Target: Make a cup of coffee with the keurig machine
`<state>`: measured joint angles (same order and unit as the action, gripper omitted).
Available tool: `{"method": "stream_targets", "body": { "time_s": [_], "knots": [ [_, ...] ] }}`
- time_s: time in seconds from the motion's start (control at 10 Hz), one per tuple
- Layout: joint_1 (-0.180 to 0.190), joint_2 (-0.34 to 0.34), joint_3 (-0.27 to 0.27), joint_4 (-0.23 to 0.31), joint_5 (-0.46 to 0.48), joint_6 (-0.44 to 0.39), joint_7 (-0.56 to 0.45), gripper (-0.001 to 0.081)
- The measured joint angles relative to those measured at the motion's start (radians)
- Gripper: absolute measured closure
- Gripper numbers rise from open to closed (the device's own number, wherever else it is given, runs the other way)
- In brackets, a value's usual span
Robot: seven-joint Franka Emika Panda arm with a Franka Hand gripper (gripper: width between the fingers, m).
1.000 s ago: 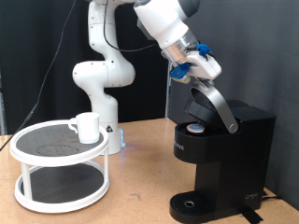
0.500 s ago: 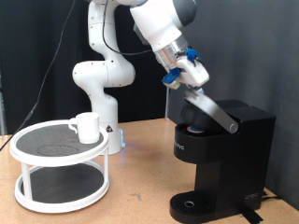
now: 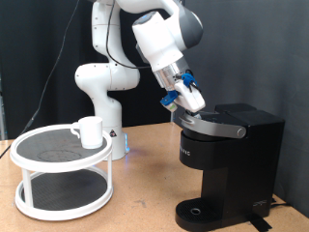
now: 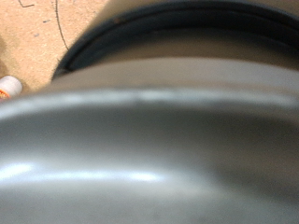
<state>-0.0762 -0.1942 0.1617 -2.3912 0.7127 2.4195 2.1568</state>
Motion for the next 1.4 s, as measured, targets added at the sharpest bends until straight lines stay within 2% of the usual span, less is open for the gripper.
{"method": "stream_targets", "body": {
  "time_s": [0.3,0.4,0.8,0.9,1.2,1.4],
  "knots": [
    [0.0,0.003,-0.005,-0.003,0.034,0.025,-0.069,0.0806],
    [0.002,0.003,-0.005,-0.007,0.075,0.036,-0.132,0.0806],
    [0.015,-0.02,-0.005,-0.047,0.327,0.061,-0.51,0.0806],
    [0.021,-0.03,-0.004,-0.061,0.362,0.061,-0.565,0.0806],
    [0.037,-0.07,0.005,-0.102,0.422,0.061,-0.643,0.0806],
    [0.042,-0.092,0.013,-0.123,0.439,0.065,-0.654,0.0806]
  ]
}}
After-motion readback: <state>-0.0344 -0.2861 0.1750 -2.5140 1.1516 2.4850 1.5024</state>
